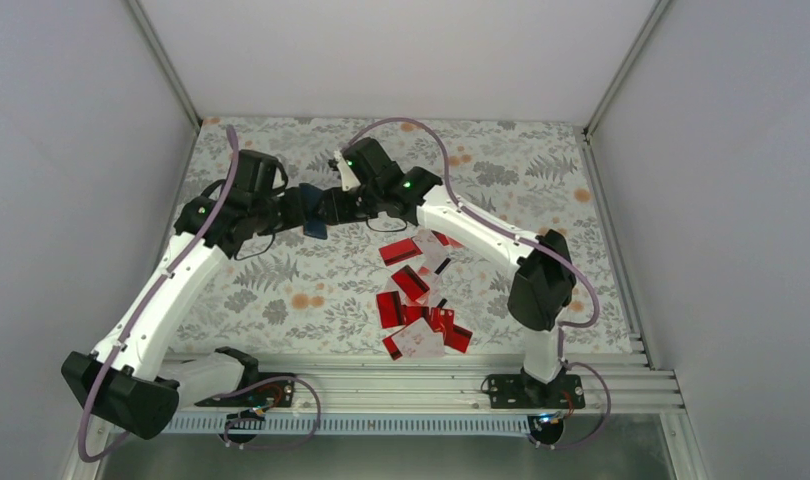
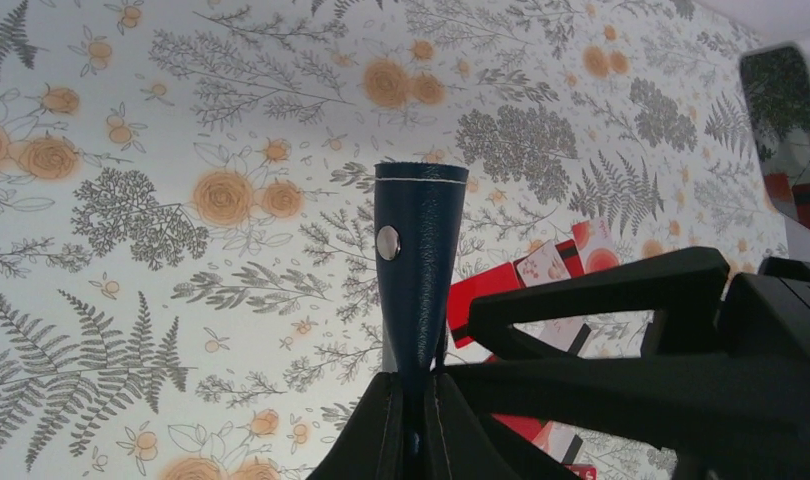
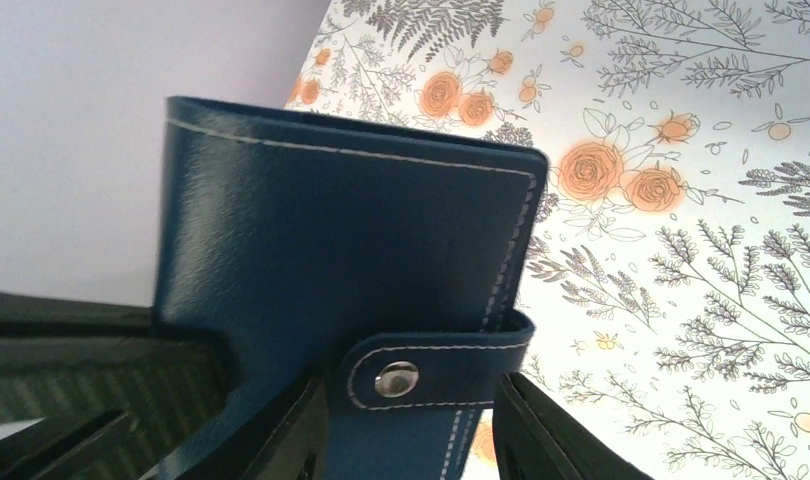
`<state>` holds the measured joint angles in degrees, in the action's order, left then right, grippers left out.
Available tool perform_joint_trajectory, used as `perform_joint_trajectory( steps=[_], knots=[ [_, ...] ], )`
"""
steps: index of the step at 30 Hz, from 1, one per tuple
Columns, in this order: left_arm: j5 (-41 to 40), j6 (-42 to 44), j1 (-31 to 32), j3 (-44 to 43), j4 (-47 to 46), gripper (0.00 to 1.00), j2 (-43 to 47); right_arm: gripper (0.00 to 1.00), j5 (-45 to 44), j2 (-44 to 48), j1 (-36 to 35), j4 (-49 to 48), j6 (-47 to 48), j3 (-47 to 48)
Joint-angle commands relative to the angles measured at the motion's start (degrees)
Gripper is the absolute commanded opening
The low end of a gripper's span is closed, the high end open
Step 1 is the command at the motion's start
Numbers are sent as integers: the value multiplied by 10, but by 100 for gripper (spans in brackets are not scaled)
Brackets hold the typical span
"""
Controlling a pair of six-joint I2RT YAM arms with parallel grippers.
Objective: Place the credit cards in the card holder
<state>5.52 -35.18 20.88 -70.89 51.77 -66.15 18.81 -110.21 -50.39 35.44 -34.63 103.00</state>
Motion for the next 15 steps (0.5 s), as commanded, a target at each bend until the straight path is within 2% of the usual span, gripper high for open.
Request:
perform_joint_trajectory(
  steps=[1,15],
  knots=[
    [35,9,16,-2,-50,2,26,42,-12,-27,-1,3,13,14],
    [35,8,18,-2,-60,2,33,21,5,-33,-1,4,15,7]
  ],
)
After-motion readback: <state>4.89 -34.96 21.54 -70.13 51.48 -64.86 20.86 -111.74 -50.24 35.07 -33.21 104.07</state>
